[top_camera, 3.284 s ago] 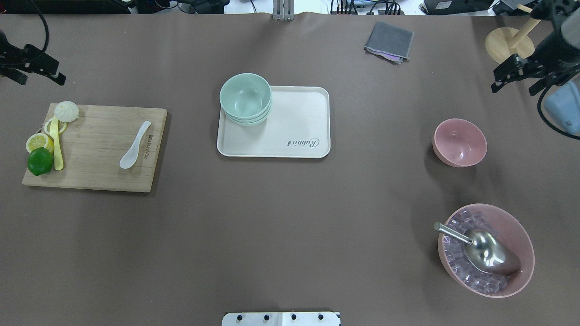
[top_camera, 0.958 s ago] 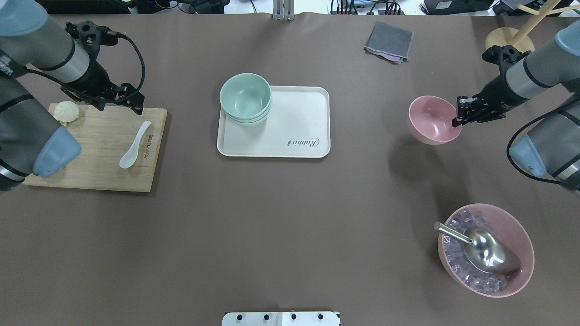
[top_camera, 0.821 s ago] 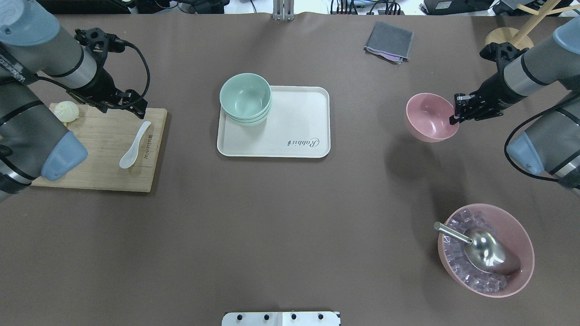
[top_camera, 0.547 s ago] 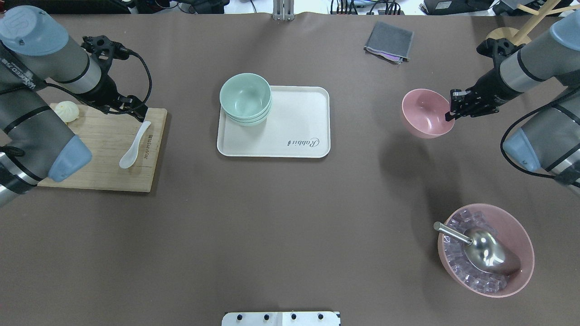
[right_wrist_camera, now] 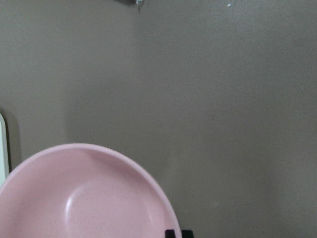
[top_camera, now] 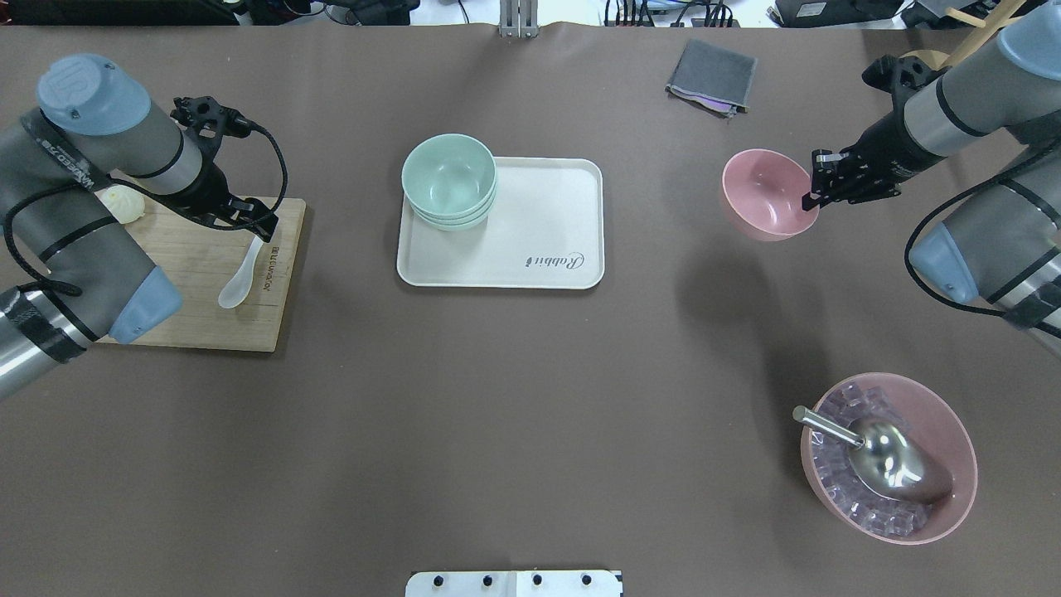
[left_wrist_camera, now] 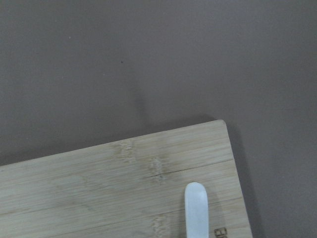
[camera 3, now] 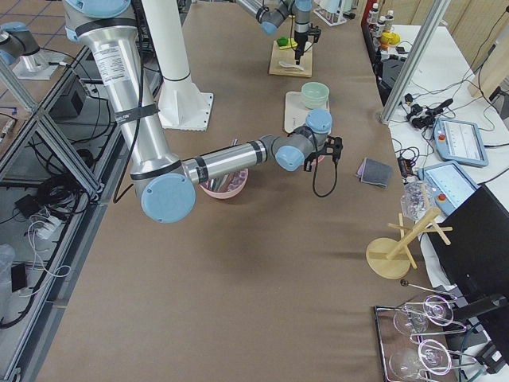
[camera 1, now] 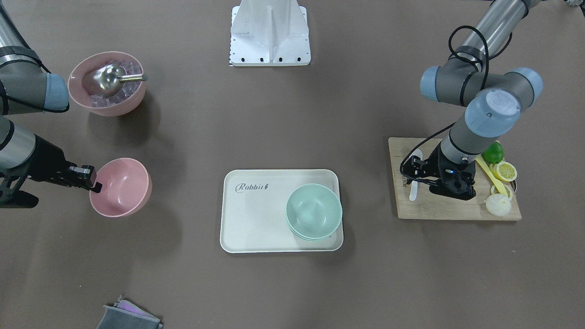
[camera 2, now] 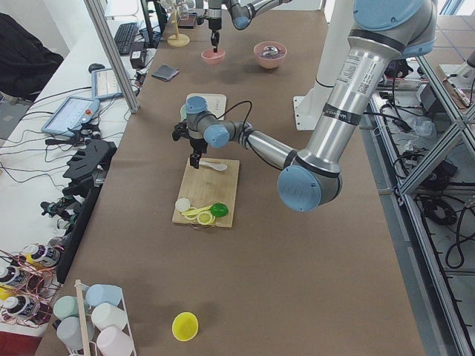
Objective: Stack pink bowl on green and place spoon
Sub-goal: 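Grasp the pink bowl rim with the right gripper while the left reaches the spoon, then close the left gripper on the white spoon handle on the board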
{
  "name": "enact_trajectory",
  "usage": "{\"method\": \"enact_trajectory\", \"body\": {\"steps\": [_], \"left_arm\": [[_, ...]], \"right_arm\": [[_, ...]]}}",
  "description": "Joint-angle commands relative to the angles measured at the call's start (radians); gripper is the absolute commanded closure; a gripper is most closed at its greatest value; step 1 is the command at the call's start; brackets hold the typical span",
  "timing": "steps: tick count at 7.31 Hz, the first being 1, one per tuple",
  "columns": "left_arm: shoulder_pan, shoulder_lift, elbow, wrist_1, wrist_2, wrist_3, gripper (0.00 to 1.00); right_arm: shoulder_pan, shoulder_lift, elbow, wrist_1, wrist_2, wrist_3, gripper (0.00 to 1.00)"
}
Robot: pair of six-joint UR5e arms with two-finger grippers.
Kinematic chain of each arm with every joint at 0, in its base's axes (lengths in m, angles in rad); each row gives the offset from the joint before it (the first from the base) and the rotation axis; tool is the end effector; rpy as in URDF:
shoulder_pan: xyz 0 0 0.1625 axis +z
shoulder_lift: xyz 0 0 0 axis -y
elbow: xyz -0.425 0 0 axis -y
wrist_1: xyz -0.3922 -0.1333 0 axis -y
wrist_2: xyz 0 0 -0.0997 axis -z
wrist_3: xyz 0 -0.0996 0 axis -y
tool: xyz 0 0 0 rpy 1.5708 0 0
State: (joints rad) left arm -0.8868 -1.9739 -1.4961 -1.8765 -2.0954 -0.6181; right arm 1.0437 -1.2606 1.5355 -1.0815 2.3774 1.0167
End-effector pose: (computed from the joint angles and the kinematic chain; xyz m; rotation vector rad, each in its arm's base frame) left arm 0.3583 -0.5715 0.4373 0.1857 0.7793 0.2286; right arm -0.2623 -0.5727 0.4415 -0.0173 -1.0485 0.1360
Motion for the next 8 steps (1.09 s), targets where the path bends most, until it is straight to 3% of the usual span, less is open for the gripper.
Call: {"method": "enact_trajectory", "body": {"steps": [1, 4, 6, 8], "left_arm": [[0.006, 0.0, 0.013, -0.016, 0.0, -0.003, 0.12], [0.028, 0.001, 0.005, -0.015, -0.002, -0.017, 0.14], [0.032, 0.003, 0.005, -0.016, -0.002, -0.017, 0.28], [0.032, 0.006, 0.001, -0.016, -0.003, -0.015, 0.32]], "right_arm": [[-0.001, 0.003, 0.0, 0.0, 0.0, 0.008, 1.0], [-0.001, 0.004, 0.0, 0.0, 0.0, 0.01, 1.0], [-0.001, 0.003, 0.0, 0.0, 0.0, 0.01, 1.0], [-0.001, 0.003, 0.0, 0.0, -0.001, 0.01, 1.0]]}}
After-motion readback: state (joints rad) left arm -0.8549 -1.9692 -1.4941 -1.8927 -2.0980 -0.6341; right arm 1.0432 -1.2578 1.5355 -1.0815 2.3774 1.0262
